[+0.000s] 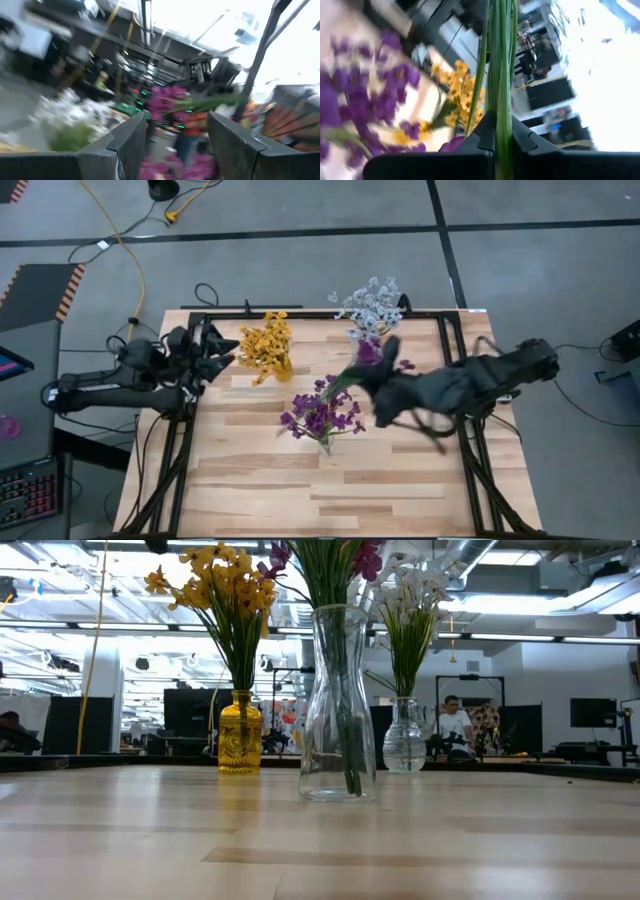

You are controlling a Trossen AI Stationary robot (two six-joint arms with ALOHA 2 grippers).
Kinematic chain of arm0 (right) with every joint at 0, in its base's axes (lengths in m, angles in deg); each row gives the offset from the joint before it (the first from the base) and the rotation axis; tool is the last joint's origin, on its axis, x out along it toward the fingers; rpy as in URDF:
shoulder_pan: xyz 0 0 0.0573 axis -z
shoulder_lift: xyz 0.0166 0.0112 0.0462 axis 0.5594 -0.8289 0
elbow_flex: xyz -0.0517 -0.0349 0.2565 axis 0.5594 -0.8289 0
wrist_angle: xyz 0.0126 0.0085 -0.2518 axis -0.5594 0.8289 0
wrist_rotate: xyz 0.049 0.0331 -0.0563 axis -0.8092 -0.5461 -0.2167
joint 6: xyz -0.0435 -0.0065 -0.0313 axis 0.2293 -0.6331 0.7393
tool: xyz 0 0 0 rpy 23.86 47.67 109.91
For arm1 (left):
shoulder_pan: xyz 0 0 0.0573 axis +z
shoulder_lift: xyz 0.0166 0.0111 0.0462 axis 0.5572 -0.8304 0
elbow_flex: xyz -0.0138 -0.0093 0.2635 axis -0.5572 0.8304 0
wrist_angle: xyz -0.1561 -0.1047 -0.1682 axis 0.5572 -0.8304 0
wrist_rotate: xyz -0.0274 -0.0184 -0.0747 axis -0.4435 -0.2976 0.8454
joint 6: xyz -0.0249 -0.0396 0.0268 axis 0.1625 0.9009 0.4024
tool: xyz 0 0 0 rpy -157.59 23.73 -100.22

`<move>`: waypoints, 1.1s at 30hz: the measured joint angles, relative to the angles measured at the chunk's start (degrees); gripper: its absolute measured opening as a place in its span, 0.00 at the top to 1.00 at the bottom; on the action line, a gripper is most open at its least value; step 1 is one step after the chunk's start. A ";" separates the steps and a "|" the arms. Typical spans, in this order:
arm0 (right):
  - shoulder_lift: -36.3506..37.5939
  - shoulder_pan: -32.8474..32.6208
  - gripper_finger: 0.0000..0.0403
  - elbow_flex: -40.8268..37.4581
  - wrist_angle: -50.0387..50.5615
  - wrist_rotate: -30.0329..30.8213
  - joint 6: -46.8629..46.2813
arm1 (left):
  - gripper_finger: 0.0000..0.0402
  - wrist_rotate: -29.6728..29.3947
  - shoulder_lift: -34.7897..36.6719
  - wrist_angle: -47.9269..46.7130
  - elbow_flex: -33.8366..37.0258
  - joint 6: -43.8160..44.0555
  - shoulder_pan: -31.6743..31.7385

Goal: Sort flowers into vase by color
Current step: Put the violet flowers into the bottom transparent vase

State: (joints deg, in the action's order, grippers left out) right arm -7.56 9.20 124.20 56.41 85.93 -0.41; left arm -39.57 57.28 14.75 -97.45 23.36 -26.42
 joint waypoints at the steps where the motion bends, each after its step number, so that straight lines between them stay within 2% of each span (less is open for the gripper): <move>1: -1.10 0.29 0.90 0.00 -0.06 0.06 4.38 | 0.51 1.05 -1.03 -0.02 -0.83 3.09 0.00; 4: -4.63 0.36 0.90 0.00 -0.34 2.95 17.79 | 0.51 4.83 -4.42 -0.25 -3.81 12.08 0.00; 7: -8.59 0.34 0.90 0.00 -3.01 10.70 28.87 | 0.51 8.92 -7.70 -0.42 -6.90 19.00 0.00; 10: -12.15 0.70 0.90 0.00 -7.64 18.05 38.47 | 0.51 10.58 -11.05 -1.17 -9.96 23.04 -0.02; 15: -16.86 1.06 0.90 -0.02 -12.01 19.85 52.00 | 0.51 10.95 -17.53 -7.28 -14.39 24.59 -0.67; 20: -18.81 0.68 0.90 -0.04 -17.49 20.69 55.06 | 0.51 13.00 -22.81 -13.97 -17.39 24.59 -1.11; 25: -18.82 0.31 0.90 -0.04 -18.55 20.73 55.08 | 0.51 15.15 -26.95 -14.24 -18.27 23.51 -2.28; 33: -18.49 0.19 0.90 -0.04 -19.68 19.31 55.08 | 0.51 15.33 -30.58 -13.92 -21.54 21.79 -4.69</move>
State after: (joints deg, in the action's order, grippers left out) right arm -26.05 9.39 124.16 36.74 105.25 54.67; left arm -24.23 26.70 0.83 -118.99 45.14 -31.11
